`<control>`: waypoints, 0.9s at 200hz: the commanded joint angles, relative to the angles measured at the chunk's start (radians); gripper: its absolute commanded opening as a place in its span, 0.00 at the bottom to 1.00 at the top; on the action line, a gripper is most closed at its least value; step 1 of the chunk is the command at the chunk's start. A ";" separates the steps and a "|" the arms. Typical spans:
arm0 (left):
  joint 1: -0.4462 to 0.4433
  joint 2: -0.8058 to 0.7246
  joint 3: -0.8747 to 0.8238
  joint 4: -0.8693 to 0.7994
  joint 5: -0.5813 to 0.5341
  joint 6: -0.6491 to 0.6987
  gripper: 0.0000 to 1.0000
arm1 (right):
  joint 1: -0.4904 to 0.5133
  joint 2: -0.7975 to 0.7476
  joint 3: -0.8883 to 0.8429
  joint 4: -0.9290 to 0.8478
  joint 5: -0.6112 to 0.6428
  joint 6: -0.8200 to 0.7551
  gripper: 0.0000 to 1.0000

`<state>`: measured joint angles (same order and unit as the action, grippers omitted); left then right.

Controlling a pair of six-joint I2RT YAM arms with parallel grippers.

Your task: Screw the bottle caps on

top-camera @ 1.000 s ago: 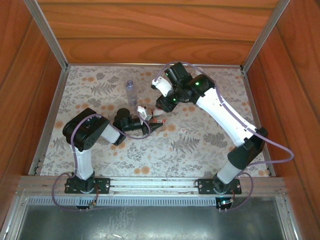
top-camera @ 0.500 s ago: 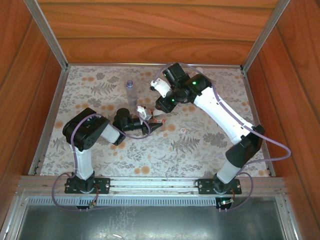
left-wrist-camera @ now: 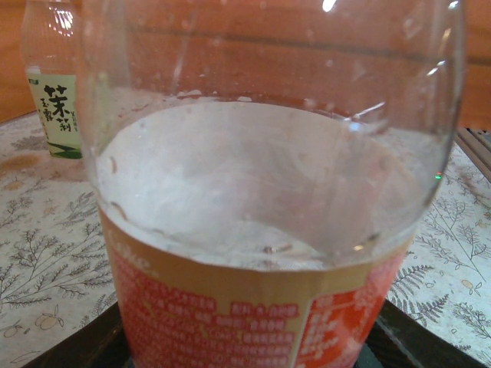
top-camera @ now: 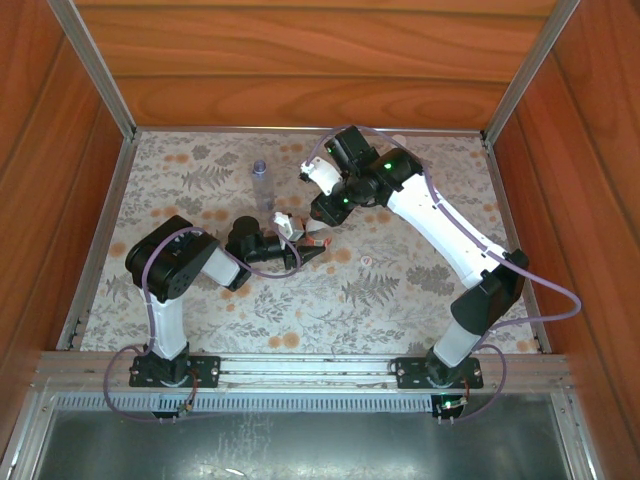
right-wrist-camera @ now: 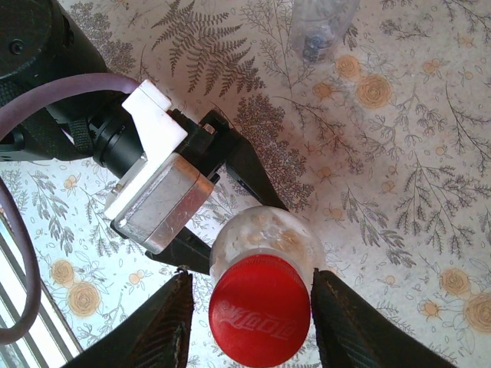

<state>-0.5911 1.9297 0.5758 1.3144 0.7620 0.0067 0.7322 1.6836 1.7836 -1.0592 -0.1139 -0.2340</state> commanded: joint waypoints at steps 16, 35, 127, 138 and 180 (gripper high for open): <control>0.009 0.046 -0.025 -0.121 0.018 -0.007 0.56 | -0.002 -0.002 0.028 -0.007 0.006 0.008 0.49; 0.009 0.046 -0.025 -0.122 0.018 -0.007 0.56 | -0.001 -0.004 0.026 -0.007 0.019 0.013 0.49; 0.009 0.049 -0.022 -0.121 0.019 -0.009 0.56 | -0.002 -0.008 0.024 -0.013 0.014 0.022 0.40; 0.010 0.049 -0.023 -0.121 0.018 -0.009 0.56 | -0.001 -0.006 0.025 -0.013 0.014 0.024 0.40; 0.008 0.048 -0.025 -0.121 0.018 -0.009 0.56 | 0.000 -0.004 0.025 -0.015 0.020 0.028 0.38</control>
<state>-0.5911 1.9301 0.5758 1.3144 0.7631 0.0067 0.7322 1.6836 1.7840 -1.0592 -0.0994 -0.2176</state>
